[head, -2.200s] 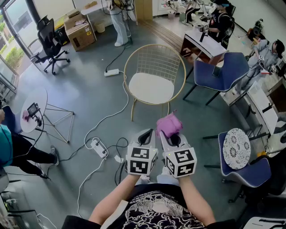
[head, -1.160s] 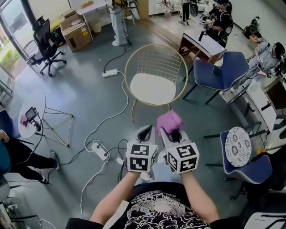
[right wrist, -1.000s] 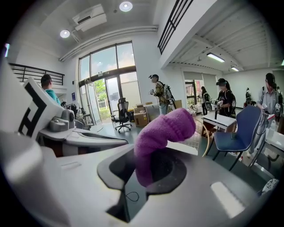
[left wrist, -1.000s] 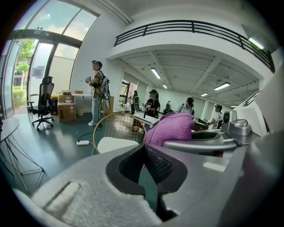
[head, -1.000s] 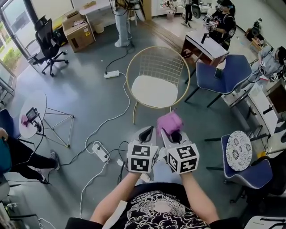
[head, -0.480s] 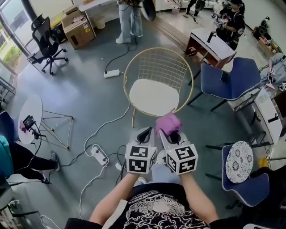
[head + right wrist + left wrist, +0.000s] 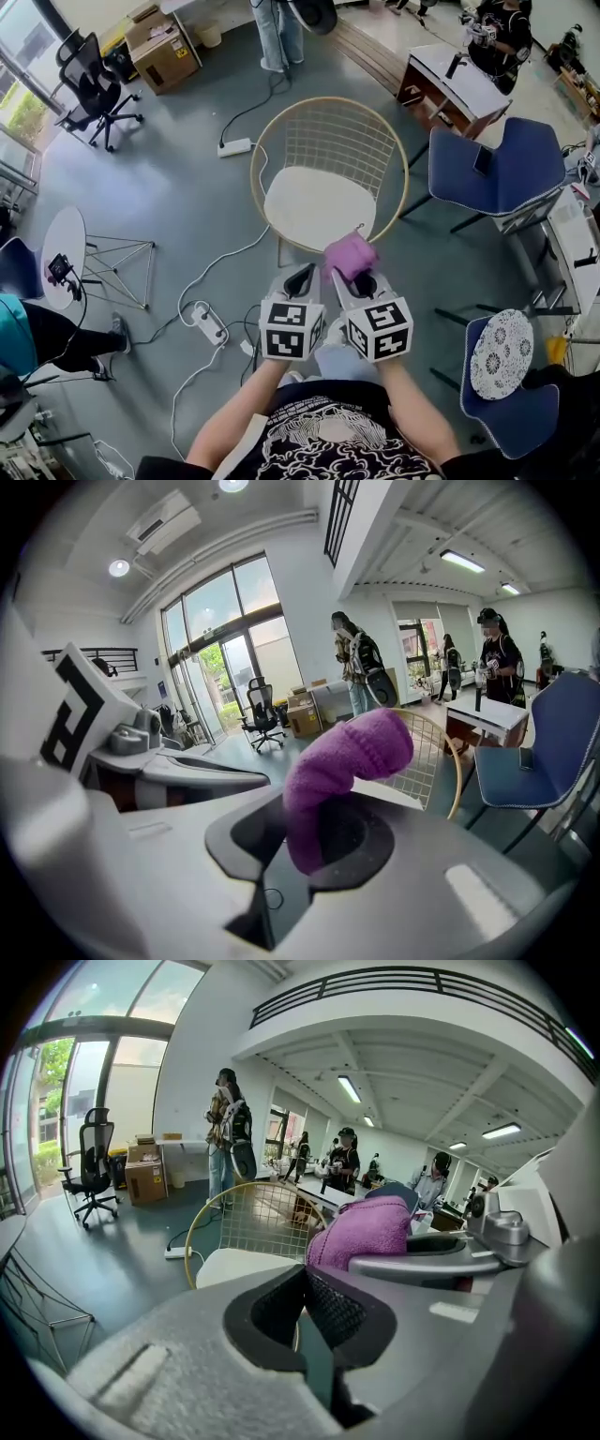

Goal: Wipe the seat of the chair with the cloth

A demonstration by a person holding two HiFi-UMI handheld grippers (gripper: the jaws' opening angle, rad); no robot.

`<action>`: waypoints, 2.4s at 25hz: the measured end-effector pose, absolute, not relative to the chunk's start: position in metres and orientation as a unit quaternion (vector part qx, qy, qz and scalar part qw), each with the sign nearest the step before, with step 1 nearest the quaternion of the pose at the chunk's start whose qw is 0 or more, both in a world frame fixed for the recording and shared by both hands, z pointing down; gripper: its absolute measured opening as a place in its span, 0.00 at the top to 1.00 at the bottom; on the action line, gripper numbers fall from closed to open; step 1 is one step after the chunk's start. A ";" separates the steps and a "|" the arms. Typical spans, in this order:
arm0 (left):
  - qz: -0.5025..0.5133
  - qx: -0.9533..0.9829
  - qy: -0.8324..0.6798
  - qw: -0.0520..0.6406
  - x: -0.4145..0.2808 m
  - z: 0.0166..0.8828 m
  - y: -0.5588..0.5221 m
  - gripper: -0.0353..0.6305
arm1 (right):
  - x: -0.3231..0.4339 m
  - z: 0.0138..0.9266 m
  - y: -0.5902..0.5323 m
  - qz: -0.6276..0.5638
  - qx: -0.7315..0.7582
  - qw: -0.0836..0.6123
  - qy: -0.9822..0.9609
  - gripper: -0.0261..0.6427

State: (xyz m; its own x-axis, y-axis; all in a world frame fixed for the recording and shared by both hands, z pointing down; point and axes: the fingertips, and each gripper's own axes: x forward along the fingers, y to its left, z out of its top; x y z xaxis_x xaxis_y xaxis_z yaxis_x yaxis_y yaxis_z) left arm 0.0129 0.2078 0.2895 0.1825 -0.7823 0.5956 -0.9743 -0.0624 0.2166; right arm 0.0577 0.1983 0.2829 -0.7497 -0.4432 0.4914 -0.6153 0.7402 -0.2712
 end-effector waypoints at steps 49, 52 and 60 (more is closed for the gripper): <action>0.237 0.720 -0.537 0.369 -0.140 0.406 -0.018 0.96 | -0.110 0.406 -0.014 0.310 0.267 0.262 -0.874 0.87; 0.250 0.721 -0.525 0.376 -0.149 0.433 -0.036 0.96 | -0.116 0.434 -0.031 0.324 0.263 0.275 -0.866 0.87; 0.266 0.709 -0.511 0.407 -0.199 0.473 -0.052 0.96 | -0.161 0.483 -0.046 0.373 0.246 0.301 -0.842 0.87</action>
